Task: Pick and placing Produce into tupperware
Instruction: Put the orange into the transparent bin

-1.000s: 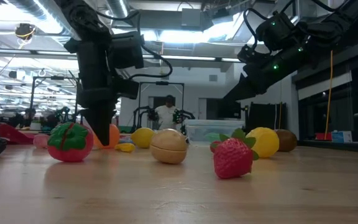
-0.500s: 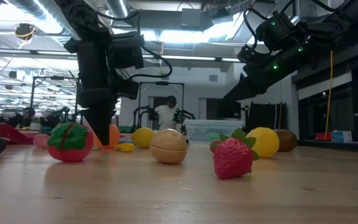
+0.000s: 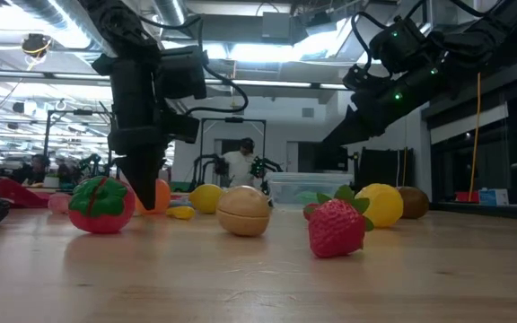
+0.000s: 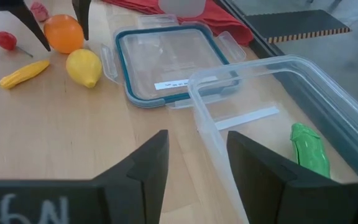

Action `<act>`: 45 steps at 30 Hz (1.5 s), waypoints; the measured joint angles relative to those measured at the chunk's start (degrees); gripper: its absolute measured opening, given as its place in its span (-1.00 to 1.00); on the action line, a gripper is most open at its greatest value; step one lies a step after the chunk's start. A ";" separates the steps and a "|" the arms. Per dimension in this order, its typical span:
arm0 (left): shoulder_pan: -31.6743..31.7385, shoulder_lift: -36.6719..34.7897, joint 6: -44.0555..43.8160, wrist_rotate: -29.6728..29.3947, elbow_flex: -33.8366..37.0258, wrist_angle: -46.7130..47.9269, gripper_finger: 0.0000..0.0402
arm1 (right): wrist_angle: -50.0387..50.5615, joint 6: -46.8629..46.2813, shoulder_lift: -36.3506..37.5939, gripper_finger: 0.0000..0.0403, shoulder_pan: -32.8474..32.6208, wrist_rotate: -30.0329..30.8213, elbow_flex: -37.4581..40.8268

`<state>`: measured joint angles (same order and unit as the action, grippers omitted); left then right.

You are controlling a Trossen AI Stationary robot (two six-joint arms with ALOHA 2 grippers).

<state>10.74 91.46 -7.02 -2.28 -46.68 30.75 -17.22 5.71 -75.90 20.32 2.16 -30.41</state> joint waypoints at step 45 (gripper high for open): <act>-4.81 -27.02 4.56 6.47 11.72 -22.76 0.19 | -5.58 9.82 -0.02 -0.18 -4.13 -10.76 -0.02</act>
<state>5.93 64.45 -2.46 4.19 -34.96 7.99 -22.80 15.53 -75.92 16.19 -8.60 -30.44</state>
